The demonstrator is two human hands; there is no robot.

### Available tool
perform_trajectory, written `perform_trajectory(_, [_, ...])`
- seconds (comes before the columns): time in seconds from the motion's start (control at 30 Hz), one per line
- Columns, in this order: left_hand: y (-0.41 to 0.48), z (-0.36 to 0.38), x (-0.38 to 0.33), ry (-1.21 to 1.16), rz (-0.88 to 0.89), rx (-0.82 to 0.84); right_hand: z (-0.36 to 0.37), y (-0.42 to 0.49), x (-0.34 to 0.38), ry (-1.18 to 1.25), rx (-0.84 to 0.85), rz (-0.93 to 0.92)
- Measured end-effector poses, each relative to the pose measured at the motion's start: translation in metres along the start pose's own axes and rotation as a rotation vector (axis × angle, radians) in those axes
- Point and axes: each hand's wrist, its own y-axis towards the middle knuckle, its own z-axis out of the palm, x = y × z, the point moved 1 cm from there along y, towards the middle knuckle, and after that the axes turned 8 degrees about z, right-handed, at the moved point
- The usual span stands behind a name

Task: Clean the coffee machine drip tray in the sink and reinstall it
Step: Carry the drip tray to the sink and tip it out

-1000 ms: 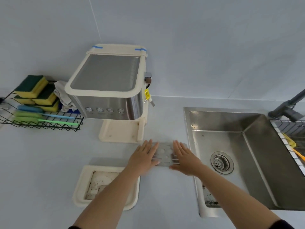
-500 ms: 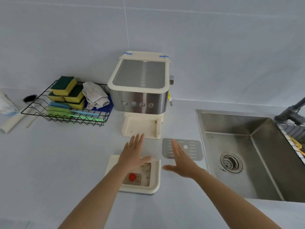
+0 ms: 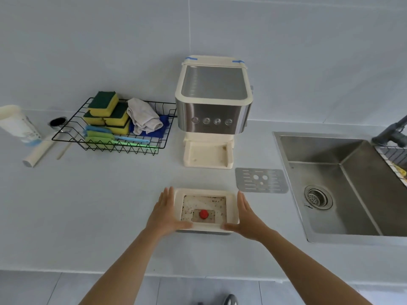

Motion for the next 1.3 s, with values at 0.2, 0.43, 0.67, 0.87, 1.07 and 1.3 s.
perform_trajectory(0.2, [-0.005, 0.015, 0.018, -0.207, -0.033, -0.03, 0.015, 0.006, -0.011, -0.005, -0.008, -0.03])
perform_trajectory(0.43, [-0.007, 0.016, 0.007, -0.298, 0.048, -0.083, 0.021, 0.004, -0.011, 0.078, -0.067, -0.066])
perform_trajectory(0.67, [0.005, 0.002, -0.02, -0.288, 0.173, -0.113, -0.006, -0.001, -0.019, 0.16, -0.128, -0.063])
perform_trajectory(0.87, [0.023, -0.001, -0.059, -0.29, 0.307, -0.097, -0.049, -0.017, -0.027, 0.171, -0.224, -0.07])
perform_trajectory(1.07, [0.049, 0.004, -0.111, -0.263, 0.387, -0.085, -0.093, -0.028, -0.054, 0.172, -0.301, -0.006])
perform_trajectory(1.3, [0.085, 0.026, -0.182, -0.228, 0.415, -0.088, -0.153, -0.035, -0.101, 0.225, -0.354, 0.042])
